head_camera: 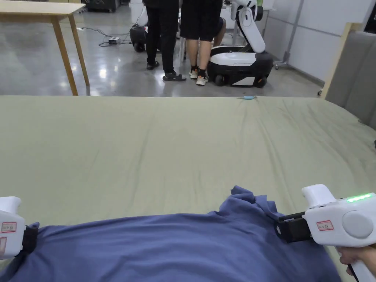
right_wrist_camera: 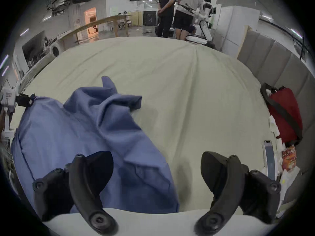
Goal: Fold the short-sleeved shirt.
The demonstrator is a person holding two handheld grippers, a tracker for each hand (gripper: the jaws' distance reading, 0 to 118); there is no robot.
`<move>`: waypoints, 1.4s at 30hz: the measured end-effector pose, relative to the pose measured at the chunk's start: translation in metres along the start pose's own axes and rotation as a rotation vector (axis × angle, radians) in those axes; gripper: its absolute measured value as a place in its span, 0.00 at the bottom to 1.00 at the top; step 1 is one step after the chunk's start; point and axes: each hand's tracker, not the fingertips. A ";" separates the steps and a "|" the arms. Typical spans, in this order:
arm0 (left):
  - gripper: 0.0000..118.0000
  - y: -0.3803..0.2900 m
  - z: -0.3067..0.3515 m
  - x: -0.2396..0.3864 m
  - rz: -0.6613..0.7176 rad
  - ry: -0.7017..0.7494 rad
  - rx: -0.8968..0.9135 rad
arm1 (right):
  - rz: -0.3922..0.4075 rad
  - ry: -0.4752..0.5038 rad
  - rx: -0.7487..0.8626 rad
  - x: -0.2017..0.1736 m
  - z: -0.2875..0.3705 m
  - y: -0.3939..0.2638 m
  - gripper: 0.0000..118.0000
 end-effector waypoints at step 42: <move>0.02 -0.200 0.219 -0.042 -0.032 -0.134 0.236 | -0.243 0.110 0.233 -0.012 0.252 -0.188 0.01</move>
